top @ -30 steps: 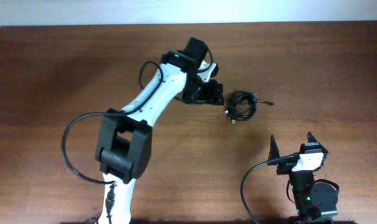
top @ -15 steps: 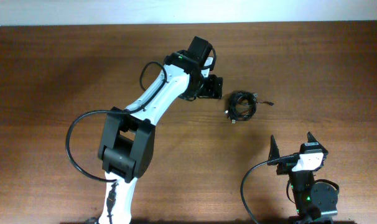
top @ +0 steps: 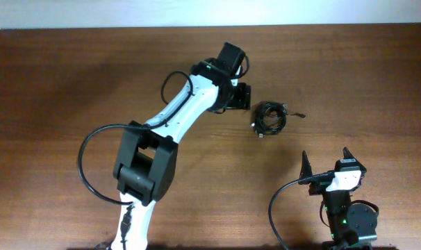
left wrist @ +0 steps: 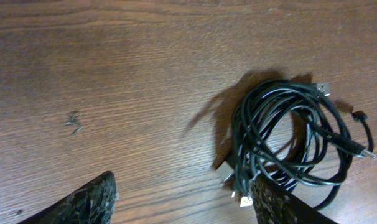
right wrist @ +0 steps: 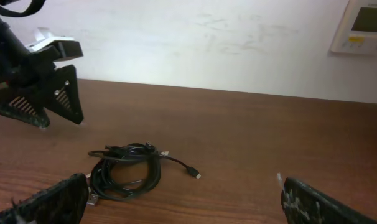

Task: Untangle cables
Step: 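Move the left gripper over the black cable bundle and lower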

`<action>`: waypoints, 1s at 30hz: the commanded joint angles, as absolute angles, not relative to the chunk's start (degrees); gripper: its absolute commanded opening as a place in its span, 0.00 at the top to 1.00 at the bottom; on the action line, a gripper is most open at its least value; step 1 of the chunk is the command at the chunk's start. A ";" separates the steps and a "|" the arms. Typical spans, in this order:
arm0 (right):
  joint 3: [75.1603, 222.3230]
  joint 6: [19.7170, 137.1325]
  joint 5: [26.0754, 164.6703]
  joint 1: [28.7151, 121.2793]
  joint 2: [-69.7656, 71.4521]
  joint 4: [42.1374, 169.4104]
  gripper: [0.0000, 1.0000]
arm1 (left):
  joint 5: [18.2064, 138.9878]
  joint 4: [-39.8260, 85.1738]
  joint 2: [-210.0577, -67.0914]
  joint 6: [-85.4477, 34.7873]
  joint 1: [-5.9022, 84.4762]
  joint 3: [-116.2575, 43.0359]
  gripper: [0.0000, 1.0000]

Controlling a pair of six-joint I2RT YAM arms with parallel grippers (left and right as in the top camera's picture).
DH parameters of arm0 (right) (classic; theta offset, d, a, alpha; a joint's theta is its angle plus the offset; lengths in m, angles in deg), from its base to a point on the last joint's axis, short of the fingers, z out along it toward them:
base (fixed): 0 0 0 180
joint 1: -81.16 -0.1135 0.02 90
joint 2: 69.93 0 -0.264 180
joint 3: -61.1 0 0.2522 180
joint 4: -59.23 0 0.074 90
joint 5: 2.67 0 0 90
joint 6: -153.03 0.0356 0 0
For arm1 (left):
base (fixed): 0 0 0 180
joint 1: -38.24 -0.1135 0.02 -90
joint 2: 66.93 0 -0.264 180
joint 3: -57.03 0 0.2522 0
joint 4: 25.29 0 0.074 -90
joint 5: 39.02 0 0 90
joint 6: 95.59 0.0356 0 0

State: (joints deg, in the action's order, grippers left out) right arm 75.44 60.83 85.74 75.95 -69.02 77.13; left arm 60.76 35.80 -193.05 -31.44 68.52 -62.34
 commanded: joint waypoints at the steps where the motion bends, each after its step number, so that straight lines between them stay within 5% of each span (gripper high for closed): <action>1: 75.18 60.44 85.83 76.41 -69.42 77.57 0.02 | 58.62 33.85 -193.75 -33.01 69.92 -62.62 0.29; 9: 75.18 60.44 85.83 76.41 -69.42 77.57 0.02 | 60.48 27.34 -200.92 -37.95 75.01 -62.62 0.27; 10: 75.18 60.44 85.83 76.41 -69.42 77.57 0.02 | 62.31 26.68 -201.58 -37.93 75.58 -62.62 0.34; 13: 75.18 60.44 85.83 76.41 -69.42 77.57 0.01 | 62.75 28.63 -201.64 -36.51 76.06 -62.64 0.99; 14: 75.18 60.44 85.83 76.41 -69.42 77.57 0.01 | 62.73 29.96 -201.60 -35.09 75.91 -62.64 1.00; 24: 75.18 60.44 85.83 76.41 -69.42 77.57 0.01 | 62.73 61.37 -200.83 7.51 66.53 -74.66 0.96; 27: 75.18 60.44 85.83 76.41 -69.42 77.57 0.02 | 62.53 63.91 -200.86 9.72 65.05 -74.64 0.70; 29: 75.18 60.44 85.83 76.41 -69.42 77.57 0.01 | 62.53 64.41 -200.86 9.70 64.91 -74.64 0.42; 30: 75.18 60.44 85.83 76.41 -69.42 77.57 0.01 | 62.53 64.41 -200.86 9.54 64.96 -74.64 0.41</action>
State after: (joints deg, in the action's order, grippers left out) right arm 75.44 60.85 85.74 75.95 -69.02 77.13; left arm 62.53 64.23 -201.40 6.92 65.05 -73.66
